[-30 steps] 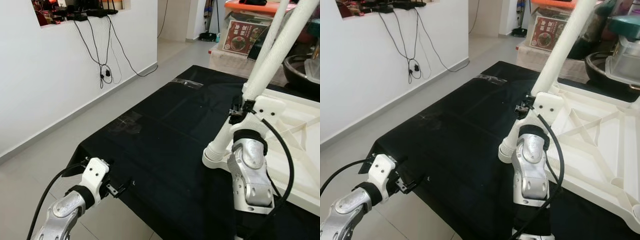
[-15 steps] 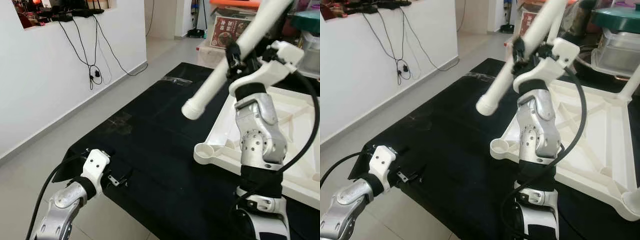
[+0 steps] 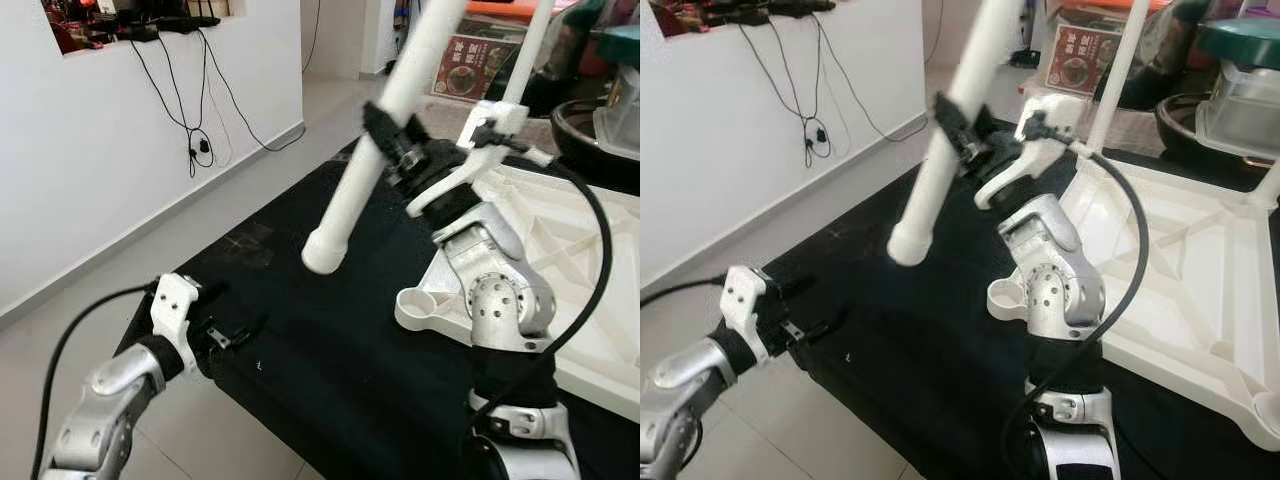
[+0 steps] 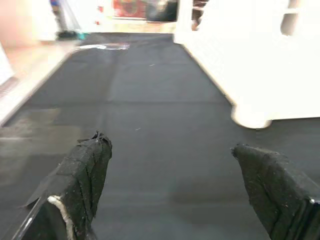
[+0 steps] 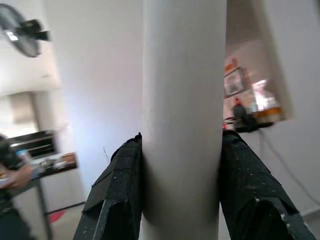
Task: Building children table
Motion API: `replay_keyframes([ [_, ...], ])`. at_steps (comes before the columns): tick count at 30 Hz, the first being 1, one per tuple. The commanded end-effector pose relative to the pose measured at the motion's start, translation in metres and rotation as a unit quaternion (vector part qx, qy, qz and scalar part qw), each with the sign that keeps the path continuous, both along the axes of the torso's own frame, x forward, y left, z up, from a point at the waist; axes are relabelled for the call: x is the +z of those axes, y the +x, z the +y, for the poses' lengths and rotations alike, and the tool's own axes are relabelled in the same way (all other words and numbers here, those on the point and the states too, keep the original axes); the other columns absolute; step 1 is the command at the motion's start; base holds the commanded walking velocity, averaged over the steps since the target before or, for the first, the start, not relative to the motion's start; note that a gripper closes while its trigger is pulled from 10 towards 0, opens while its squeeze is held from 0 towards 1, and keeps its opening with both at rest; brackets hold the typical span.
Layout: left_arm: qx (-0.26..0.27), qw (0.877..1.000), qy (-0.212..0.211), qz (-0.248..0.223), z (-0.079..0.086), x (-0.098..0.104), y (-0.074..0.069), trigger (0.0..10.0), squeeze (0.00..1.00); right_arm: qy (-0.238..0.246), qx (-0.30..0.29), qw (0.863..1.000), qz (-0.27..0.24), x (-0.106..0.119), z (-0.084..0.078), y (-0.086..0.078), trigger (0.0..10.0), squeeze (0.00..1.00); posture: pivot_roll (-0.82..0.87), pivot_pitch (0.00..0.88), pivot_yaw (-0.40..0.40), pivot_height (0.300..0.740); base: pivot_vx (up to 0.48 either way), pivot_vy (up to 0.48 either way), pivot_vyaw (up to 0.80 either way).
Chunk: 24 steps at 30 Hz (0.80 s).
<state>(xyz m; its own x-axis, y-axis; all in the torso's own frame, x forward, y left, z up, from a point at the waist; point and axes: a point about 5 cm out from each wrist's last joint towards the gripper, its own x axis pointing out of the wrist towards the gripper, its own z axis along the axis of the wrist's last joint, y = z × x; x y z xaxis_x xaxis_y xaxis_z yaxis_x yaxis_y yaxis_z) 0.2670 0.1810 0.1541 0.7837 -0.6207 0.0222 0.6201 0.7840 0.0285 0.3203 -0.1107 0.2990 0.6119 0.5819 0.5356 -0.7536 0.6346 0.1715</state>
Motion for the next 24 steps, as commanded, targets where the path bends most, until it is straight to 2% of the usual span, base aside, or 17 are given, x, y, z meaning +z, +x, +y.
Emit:
replay_keyframes([
  [1, -0.042, 0.999, -0.009, 0.007, -0.004, 0.008, -0.002, 10.0, 0.0, -0.001, 0.068, 0.997, -0.02, 0.003, 0.009, -0.008, 0.0, 0.0, 0.07, 0.0, -0.007, 0.74, 0.0, 0.0, 0.0],
  [2, -0.042, 0.999, -0.009, 0.007, -0.004, 0.008, -0.002, 10.0, 0.0, -0.001, 0.068, 0.997, -0.02, 0.003, 0.009, -0.008, 0.0, 0.0, 0.07, 0.0, -0.007, 0.74, 0.0, 0.0, 0.0],
  [5, -0.082, 0.996, -0.029, 0.019, -0.009, 0.015, -0.004, 10.0, 0.0, -0.006, 0.147, 0.988, -0.037, 0.001, 0.021, -0.017, 0.0, 0.0, 0.07, 0.0, -0.011, 0.74, 0.0, 0.0, 0.0],
  [7, -0.088, 0.995, -0.038, 0.024, -0.01, 0.016, -0.004, 10.0, 0.0, -0.008, 0.16, 0.986, -0.041, 0.0, 0.024, -0.02, 0.0, 0.0, 0.08, 0.0, -0.012, 0.74, 0.0, 0.0, 0.0],
  [11, -0.107, 0.992, -0.049, 0.037, -0.014, 0.017, -0.003, 10.0, 0.0, -0.014, 0.183, 0.982, -0.05, -0.002, 0.032, -0.026, 0.0, 0.0, 0.07, 0.0, -0.009, 0.74, 0.0, 0.0, 0.0],
  [16, -0.112, 0.992, -0.049, 0.04, -0.015, 0.017, -0.003, 10.0, 0.0, -0.016, 0.188, 0.981, -0.053, -0.002, 0.034, -0.028, 0.0, 0.0, 0.07, 0.0, -0.009, 0.74, 0.0, 0.0, 0.0],
  [22, -0.137, 0.987, -0.074, 0.039, -0.024, 0.027, 0.006, 10.0, 0.0, -0.032, 0.206, 0.976, -0.062, -0.007, 0.042, -0.036, 0.0, 0.0, 0.06, 0.0, -0.001, 0.74, 0.0, 0.0, 0.0],
  [24, -0.158, 0.983, -0.094, 0.032, -0.036, 0.036, 0.014, 10.0, 0.0, -0.04, 0.217, 0.974, -0.059, -0.013, 0.047, -0.041, 0.0, 0.0, 0.05, 0.0, 0.003, 0.74, 0.0, 0.0, 0.0],
])
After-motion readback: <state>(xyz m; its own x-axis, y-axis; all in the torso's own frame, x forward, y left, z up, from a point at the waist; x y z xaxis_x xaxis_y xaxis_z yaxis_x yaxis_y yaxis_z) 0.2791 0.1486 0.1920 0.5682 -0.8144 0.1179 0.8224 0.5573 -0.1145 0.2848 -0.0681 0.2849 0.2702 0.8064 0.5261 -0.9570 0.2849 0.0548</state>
